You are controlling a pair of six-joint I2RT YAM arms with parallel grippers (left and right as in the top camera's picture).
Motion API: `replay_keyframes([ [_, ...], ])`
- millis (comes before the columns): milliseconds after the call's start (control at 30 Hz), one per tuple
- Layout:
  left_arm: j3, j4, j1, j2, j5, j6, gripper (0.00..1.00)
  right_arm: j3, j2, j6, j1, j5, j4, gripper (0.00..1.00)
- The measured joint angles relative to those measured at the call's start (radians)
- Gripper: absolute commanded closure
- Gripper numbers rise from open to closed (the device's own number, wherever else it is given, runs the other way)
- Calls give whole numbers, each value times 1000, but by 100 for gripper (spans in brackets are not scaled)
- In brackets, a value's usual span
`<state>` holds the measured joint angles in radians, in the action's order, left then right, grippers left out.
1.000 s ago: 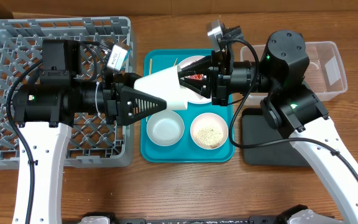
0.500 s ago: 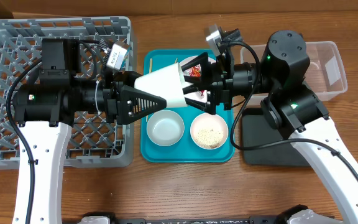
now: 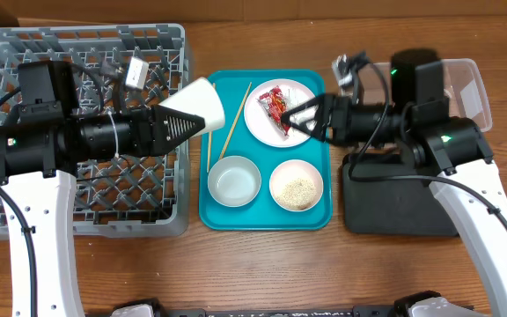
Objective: Sort waste into correct bins and load items into the dishwasher
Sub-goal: 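Place the paper cup upright in the dish rack with the left gripper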
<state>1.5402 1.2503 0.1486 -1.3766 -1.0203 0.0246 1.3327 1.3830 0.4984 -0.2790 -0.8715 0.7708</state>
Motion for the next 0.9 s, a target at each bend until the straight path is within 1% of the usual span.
replay_keyframes([
  [133, 0, 93, 0, 0, 323, 98, 55, 0, 0, -42, -68, 232, 154, 14],
  [267, 0, 219, 0, 0, 645, 203, 46, 0, 0, -75, -135, 350, 185, 14],
  [400, -6, 304, 0, 0, 927, 295, 42, 0, 0, -89, -174, 398, 187, 13],
  [467, -28, 309, 0, 0, 1017, 325, 42, 0, 0, -92, -181, 410, 187, 13],
  [533, -67, 301, 0, 0, 1072, 345, 42, 0, 0, -95, -182, 419, 188, 13],
  [633, -156, 253, 13, 0, 1120, 367, 42, 0, 0, -97, -182, 430, 192, 13],
  [733, -250, 171, 43, 0, 1126, 370, 46, 0, 0, -100, -182, 434, 199, 13],
  [767, -291, 114, 60, 0, 1109, 365, 43, 0, 0, -100, -182, 434, 201, 13],
  [833, -342, 53, 77, -2, 1083, 361, 23, 0, 0, -101, -182, 435, 200, 13],
  [900, -378, 30, 80, -2, 1065, 358, 4, 0, 0, -103, -182, 434, 201, 13],
])
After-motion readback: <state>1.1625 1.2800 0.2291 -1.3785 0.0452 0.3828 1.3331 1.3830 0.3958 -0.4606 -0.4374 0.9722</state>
